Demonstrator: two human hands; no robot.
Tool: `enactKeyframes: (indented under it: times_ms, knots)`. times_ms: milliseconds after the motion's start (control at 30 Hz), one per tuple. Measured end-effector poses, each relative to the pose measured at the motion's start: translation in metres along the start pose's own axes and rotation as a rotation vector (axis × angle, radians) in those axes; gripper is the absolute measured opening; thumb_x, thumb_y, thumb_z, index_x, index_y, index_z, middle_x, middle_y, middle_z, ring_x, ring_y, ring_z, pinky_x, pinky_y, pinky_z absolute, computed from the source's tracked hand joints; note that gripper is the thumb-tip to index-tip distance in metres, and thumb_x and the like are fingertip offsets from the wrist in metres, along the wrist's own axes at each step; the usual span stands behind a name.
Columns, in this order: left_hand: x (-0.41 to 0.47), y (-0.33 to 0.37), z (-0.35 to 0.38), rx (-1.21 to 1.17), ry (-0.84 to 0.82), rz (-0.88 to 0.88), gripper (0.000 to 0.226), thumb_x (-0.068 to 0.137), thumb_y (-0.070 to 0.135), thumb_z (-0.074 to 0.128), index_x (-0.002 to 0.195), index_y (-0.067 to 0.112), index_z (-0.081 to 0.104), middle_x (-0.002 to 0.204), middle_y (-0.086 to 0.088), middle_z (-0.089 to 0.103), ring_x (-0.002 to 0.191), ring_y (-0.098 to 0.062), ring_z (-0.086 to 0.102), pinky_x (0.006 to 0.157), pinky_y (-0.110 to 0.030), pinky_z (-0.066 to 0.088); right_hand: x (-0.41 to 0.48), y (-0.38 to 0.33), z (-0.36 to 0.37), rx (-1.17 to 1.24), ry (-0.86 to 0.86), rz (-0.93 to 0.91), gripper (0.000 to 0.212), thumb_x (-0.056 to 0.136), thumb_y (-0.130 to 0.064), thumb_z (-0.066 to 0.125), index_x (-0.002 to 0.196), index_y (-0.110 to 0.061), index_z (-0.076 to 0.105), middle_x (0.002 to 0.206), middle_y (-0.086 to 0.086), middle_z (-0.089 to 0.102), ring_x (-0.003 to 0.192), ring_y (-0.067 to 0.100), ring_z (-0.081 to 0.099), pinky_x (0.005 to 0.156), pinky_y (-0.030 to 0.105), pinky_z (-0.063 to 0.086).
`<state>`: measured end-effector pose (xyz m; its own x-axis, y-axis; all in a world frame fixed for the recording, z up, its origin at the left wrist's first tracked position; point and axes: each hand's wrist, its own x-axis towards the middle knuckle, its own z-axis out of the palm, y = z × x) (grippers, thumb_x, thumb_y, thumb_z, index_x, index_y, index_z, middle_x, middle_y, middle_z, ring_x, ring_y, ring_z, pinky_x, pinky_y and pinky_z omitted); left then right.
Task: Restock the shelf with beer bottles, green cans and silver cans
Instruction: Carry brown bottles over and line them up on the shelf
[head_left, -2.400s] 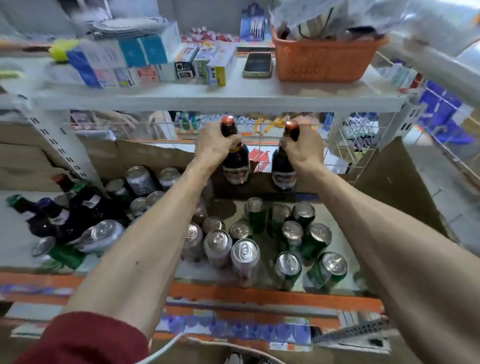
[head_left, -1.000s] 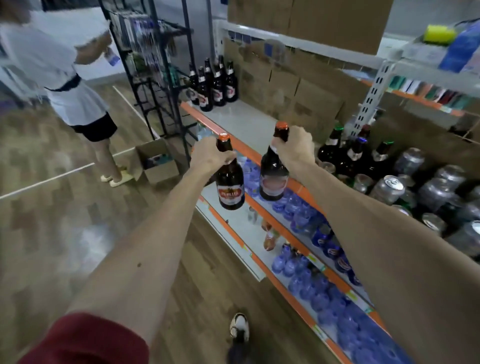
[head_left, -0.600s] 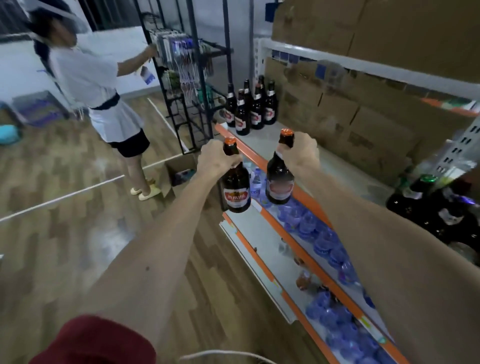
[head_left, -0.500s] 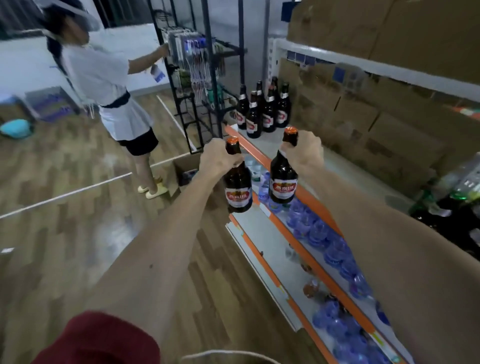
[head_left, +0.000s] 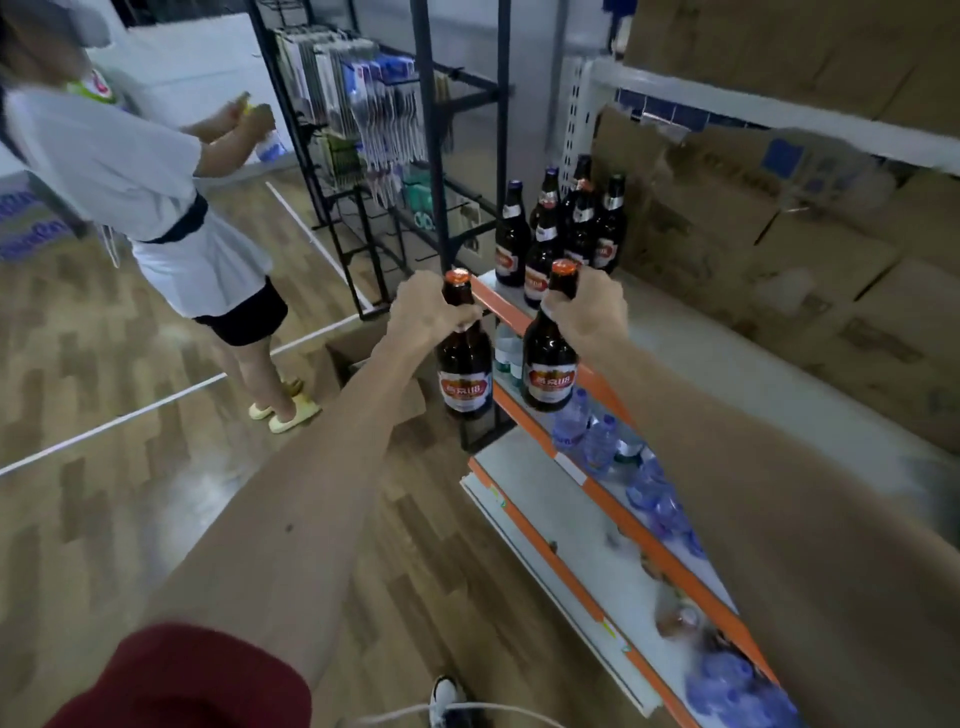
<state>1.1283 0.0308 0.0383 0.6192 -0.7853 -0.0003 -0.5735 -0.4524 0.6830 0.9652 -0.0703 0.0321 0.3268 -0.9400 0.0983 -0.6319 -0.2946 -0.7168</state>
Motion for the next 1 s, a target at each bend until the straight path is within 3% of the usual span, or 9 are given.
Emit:
enactKeyframes:
  times_ms: [100,200,367,533,667,733,800,900,1000]
  knots:
    - [0.046,-0.007,-0.01,0.017,-0.006,0.045,0.023,0.078,0.026,0.08,0.077,0.006,0.07,0.082,-0.01,0.069,0.078,-0.024,0.065,0.072,-0.036,0.052,0.032,-0.019,0.017,-0.006,0.046,0.027,0.03,0.092,-0.028,0.061,0.108,-0.003,0.062,0.106,0.016,0.065,0.099,0.035,0.061,0.075,0.035,0.045]
    - [0.088,-0.008,-0.016,0.028,-0.043,0.062,0.026,0.078,0.027,0.08,0.069,0.007,0.065,0.072,-0.007,0.062,0.067,-0.021,0.059,0.064,-0.033,0.046,0.064,-0.033,0.031,-0.003,0.058,0.024,0.028,0.092,-0.028,0.061,0.106,-0.004,0.064,0.099,0.013,0.066,0.093,0.031,0.063,0.073,0.035,0.047]
    - [0.16,0.012,0.004,0.076,-0.153,0.16,0.03,0.077,0.033,0.08,0.071,0.01,0.063,0.075,-0.007,0.062,0.073,-0.023,0.06,0.066,-0.033,0.045,0.122,-0.029,0.04,0.001,0.084,0.063,0.026,0.09,-0.029,0.064,0.098,-0.004,0.066,0.094,0.013,0.068,0.088,0.03,0.064,0.07,0.035,0.049]
    - [0.225,0.062,0.043,0.138,-0.343,0.337,0.026,0.075,0.032,0.078,0.077,0.007,0.072,0.076,-0.005,0.068,0.073,-0.021,0.064,0.059,-0.028,0.042,0.189,0.003,0.005,-0.039,0.14,0.147,0.028,0.091,-0.031,0.064,0.09,-0.002,0.067,0.082,0.01,0.065,0.077,0.026,0.061,0.063,0.034,0.047]
    - [0.258,0.117,0.082,0.052,-0.493,0.444,0.021,0.081,0.026,0.078,0.075,0.008,0.071,0.068,-0.004,0.068,0.053,-0.008,0.06,0.051,-0.02,0.042,0.221,0.038,-0.035,-0.049,0.262,0.284,0.026,0.089,-0.031,0.065,0.093,-0.006,0.069,0.088,0.014,0.07,0.083,0.029,0.066,0.072,0.04,0.054]
    - [0.27,0.14,0.105,0.016,-0.543,0.48,0.021,0.082,0.025,0.078,0.071,0.01,0.068,0.065,-0.001,0.064,0.053,-0.004,0.057,0.047,-0.014,0.039,0.225,0.051,-0.055,-0.095,0.334,0.341,0.027,0.09,-0.031,0.064,0.099,-0.005,0.067,0.093,0.012,0.069,0.085,0.027,0.065,0.072,0.038,0.053]
    - [0.277,0.159,0.128,0.029,-0.583,0.519,0.028,0.082,0.028,0.078,0.072,0.004,0.07,0.069,-0.007,0.066,0.063,-0.015,0.062,0.053,-0.018,0.043,0.223,0.065,-0.072,-0.136,0.418,0.39,0.028,0.091,-0.031,0.064,0.104,-0.006,0.067,0.096,0.011,0.068,0.088,0.028,0.064,0.07,0.034,0.05]
    - [0.29,0.18,0.159,0.041,-0.635,0.564,0.035,0.08,0.031,0.078,0.083,-0.003,0.074,0.083,-0.016,0.073,0.076,-0.023,0.068,0.076,-0.035,0.054,0.214,0.089,-0.091,-0.134,0.505,0.501,0.027,0.09,-0.028,0.065,0.102,-0.005,0.069,0.095,0.013,0.069,0.089,0.03,0.066,0.071,0.036,0.053]
    - [0.306,0.191,0.183,0.049,-0.681,0.615,0.035,0.077,0.033,0.081,0.085,-0.001,0.074,0.088,-0.014,0.074,0.087,-0.025,0.069,0.084,-0.037,0.054,0.202,0.112,-0.101,-0.119,0.6,0.59,0.021,0.086,-0.024,0.064,0.096,-0.006,0.07,0.091,0.013,0.071,0.086,0.03,0.067,0.072,0.037,0.056]
